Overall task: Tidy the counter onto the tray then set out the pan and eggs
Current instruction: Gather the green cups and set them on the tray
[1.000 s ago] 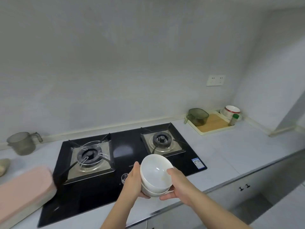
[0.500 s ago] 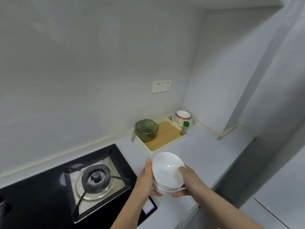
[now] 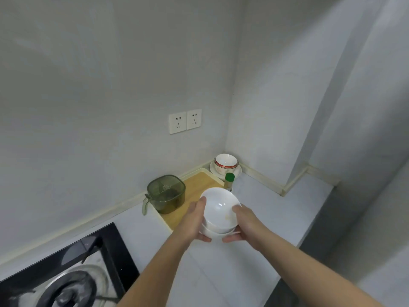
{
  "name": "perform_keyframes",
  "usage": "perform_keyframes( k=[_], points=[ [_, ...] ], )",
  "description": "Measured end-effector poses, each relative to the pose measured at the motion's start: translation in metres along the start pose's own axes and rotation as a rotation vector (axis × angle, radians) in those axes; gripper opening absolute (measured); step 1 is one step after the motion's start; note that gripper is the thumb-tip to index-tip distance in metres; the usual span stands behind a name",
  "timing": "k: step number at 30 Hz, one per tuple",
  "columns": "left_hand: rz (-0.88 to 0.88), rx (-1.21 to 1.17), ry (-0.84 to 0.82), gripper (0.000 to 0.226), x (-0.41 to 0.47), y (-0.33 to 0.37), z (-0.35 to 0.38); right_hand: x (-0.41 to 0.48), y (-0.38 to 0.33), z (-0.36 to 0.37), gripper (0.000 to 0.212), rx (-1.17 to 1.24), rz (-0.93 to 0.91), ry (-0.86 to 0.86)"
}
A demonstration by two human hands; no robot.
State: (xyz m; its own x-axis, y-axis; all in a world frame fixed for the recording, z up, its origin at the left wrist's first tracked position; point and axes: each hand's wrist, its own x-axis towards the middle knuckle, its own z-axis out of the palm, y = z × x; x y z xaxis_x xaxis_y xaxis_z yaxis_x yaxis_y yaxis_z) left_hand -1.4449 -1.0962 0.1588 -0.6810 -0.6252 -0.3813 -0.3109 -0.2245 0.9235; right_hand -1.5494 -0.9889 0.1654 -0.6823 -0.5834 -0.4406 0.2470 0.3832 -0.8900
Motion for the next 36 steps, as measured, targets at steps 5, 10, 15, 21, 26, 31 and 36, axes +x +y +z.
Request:
perform_keyframes(
  k=[5, 10, 15, 21, 26, 31, 36],
  points=[
    [0.05, 0.0, 0.028, 0.051, 0.09, 0.044, 0.028, 0.093, -0.05, -0.032, 0.029, 0.017, -0.008, 0.019],
    [0.038, -0.007, 0.047, 0.031, 0.179, 0.084, 0.058, 0.19, -0.094, -0.064, 0.033, -0.007, -0.022, 0.056],
    [-0.025, 0.062, 0.104, 0.04, 0.271, 0.106, 0.078, 0.277, -0.121, -0.086, 0.037, -0.038, -0.016, 0.089],
    [-0.081, 0.134, 0.151, 0.027, 0.36, 0.123, 0.085, 0.362, -0.138, -0.098, 0.031, -0.023, 0.01, 0.091],
    [-0.114, 0.216, 0.203, 0.017, 0.411, 0.127, 0.09, 0.414, -0.137, -0.104, 0.014, -0.035, 0.015, 0.115],
    [-0.141, 0.257, 0.257, 0.015, 0.442, 0.121, 0.092, 0.451, -0.132, -0.107, 0.008, -0.109, 0.017, 0.12],
    [-0.147, 0.334, 0.307, 0.012, 0.458, 0.117, 0.095, 0.475, -0.125, -0.107, 0.017, -0.181, 0.01, 0.112]
  ],
)
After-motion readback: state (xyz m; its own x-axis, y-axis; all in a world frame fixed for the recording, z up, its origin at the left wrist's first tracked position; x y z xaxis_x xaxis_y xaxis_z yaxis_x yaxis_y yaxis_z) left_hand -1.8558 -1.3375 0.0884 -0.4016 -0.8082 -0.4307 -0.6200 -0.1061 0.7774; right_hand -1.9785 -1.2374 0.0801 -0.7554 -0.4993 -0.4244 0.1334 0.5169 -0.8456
